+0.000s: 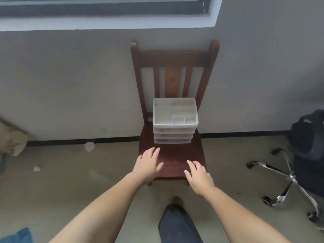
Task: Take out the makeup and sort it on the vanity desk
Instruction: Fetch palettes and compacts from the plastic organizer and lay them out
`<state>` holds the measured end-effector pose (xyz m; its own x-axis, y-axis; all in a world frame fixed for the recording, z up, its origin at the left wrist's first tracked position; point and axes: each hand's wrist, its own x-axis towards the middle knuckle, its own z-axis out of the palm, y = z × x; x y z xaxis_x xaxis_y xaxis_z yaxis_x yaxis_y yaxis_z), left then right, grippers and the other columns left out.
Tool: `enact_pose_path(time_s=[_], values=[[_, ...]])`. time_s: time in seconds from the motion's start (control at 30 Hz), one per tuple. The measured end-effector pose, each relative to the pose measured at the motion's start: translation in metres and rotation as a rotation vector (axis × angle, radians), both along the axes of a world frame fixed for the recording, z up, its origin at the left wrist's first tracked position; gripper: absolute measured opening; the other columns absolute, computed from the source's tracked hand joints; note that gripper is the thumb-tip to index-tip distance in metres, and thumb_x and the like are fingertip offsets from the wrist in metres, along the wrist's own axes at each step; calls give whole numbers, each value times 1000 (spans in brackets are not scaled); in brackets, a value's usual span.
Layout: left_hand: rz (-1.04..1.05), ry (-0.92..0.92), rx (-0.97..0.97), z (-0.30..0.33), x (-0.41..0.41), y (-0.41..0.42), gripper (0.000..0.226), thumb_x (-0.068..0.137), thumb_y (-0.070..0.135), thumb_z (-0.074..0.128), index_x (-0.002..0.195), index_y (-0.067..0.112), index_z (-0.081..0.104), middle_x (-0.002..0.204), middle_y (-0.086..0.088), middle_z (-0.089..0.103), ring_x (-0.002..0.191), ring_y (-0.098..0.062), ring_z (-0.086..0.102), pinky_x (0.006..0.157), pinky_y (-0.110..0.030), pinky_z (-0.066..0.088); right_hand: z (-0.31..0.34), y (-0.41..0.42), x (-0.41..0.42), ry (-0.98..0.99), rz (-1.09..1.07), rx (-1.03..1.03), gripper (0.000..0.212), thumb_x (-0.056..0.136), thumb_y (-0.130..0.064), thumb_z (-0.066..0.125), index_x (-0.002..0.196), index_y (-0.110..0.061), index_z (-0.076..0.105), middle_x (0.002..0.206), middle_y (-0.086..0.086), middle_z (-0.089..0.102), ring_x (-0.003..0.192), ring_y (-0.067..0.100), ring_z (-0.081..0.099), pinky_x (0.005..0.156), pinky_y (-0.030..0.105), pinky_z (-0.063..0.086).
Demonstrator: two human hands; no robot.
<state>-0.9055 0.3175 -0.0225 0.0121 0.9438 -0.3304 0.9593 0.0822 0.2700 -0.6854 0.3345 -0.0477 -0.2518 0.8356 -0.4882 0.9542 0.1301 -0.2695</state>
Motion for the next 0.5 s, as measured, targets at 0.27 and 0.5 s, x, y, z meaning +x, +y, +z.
enact_pose_path(time_s=[0.27,0.5], values=[[-61,65,61,-56,-3,133,66,94,26,40,150,19,6,158,-1,7,145,-17,3,116,-41,6,-70,143,-53,295,-342,-244,42,101,-27,31,141,-13,37,142,12,43,125,28,45,102,34,35],[-179,199,121,-111,-18,159,81,85,4,35,147,16,-15,156,0,-18,139,-21,-27,115,-48,-7,-128,210,-114,1178,-1514,-621,32,97,-6,30,122,-10,50,111,11,58,100,22,58,84,44,47]])
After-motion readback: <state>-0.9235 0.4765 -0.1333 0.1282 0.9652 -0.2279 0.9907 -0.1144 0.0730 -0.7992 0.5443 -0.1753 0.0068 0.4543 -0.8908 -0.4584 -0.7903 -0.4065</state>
